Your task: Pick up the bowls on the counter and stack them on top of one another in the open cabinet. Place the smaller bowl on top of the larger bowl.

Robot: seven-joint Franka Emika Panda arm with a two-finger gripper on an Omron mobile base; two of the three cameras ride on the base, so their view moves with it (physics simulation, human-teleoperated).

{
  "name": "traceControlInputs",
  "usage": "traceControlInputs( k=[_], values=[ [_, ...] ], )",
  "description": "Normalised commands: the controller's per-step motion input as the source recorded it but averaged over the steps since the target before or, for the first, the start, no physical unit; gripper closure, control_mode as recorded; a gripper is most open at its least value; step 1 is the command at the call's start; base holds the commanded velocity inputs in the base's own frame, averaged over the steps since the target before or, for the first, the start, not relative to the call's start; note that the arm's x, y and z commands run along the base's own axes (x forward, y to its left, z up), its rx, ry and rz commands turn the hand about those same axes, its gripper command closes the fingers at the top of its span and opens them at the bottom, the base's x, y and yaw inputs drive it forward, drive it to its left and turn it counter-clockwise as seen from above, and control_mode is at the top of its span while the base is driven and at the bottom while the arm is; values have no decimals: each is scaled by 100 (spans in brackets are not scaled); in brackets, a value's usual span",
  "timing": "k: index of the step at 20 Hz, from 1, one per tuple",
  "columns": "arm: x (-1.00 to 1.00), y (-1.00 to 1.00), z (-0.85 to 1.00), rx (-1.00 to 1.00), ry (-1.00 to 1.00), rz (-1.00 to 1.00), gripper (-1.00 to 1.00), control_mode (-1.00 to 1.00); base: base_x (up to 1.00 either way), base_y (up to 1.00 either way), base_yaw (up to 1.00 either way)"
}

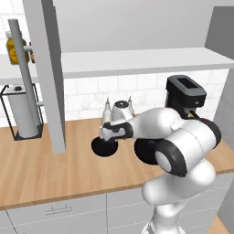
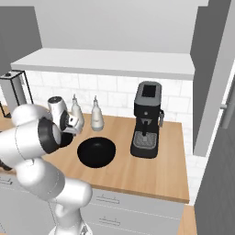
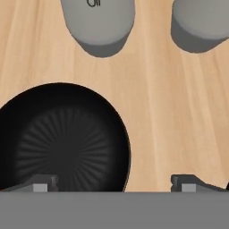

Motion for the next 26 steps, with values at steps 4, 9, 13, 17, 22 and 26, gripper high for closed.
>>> traceControlInputs(
  k=[4,9,13,17,22,26],
  values=[
    [4,0,-37,0,0,0,-100,-100,0,0,0],
    [8,0,-25,0,-3,0,-100,-100,0,0,0],
    [18,0,-19,0,-1,0,-100,-100,0,0,0],
    [20,0,-27,0,0,0,-100,-100,0,0,0],
    [15,0,-25,0,0,0,-100,-100,0,0,0],
    [7,3,-19,0,0,0,-100,-100,0,0,0]
  ],
)
